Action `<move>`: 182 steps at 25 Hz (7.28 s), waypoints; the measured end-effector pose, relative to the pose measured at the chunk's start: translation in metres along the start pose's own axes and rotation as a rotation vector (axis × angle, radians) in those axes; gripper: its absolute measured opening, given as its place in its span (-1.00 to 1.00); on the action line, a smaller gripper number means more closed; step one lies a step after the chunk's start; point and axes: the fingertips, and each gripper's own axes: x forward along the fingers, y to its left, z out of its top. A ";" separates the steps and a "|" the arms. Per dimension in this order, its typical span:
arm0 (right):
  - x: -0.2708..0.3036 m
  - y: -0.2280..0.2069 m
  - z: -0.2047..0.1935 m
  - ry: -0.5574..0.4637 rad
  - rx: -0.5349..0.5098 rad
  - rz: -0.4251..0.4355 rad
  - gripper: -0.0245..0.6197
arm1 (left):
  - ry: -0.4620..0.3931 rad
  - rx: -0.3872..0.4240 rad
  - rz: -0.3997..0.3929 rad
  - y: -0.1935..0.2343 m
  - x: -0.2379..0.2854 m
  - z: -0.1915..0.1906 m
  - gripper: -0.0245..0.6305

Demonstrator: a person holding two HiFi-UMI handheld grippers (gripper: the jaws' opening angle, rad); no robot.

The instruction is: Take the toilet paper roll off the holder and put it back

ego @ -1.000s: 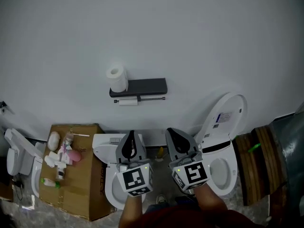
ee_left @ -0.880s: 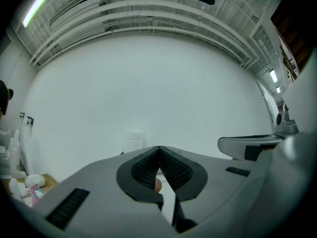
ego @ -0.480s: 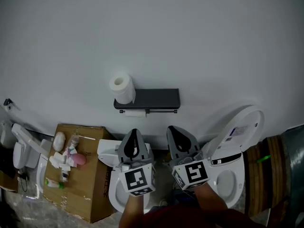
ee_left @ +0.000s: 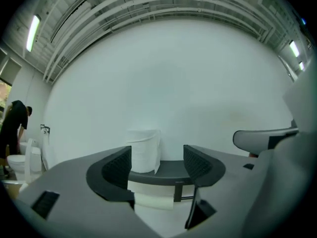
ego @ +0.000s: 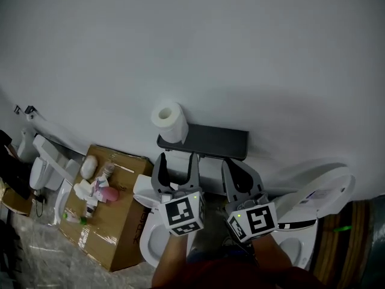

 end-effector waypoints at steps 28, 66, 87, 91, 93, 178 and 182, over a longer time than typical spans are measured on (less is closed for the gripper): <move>0.070 0.003 -0.004 -0.001 -0.014 -0.012 -0.88 | 0.006 0.015 0.000 0.048 0.113 -0.006 0.33; 0.042 0.013 -0.002 -0.007 -0.025 -0.035 -0.88 | -0.059 -0.065 -0.124 0.032 -0.023 -0.002 0.31; 0.041 0.019 -0.006 0.018 -0.043 -0.021 -0.88 | -0.057 -0.051 -0.139 0.027 -0.031 -0.014 0.30; 0.042 0.018 -0.007 0.022 -0.045 -0.019 -0.88 | -0.054 -0.057 -0.138 0.026 -0.031 -0.016 0.30; 0.042 0.018 -0.009 0.024 -0.044 -0.020 -0.88 | -0.052 -0.063 -0.138 0.026 -0.031 -0.017 0.30; 0.034 0.008 -0.018 0.045 -0.042 -0.051 -0.88 | 0.032 -0.070 -0.183 0.022 -0.022 -0.040 0.30; 0.034 0.010 -0.017 0.046 -0.045 -0.049 -0.88 | 0.036 -0.075 -0.182 0.022 -0.022 -0.039 0.30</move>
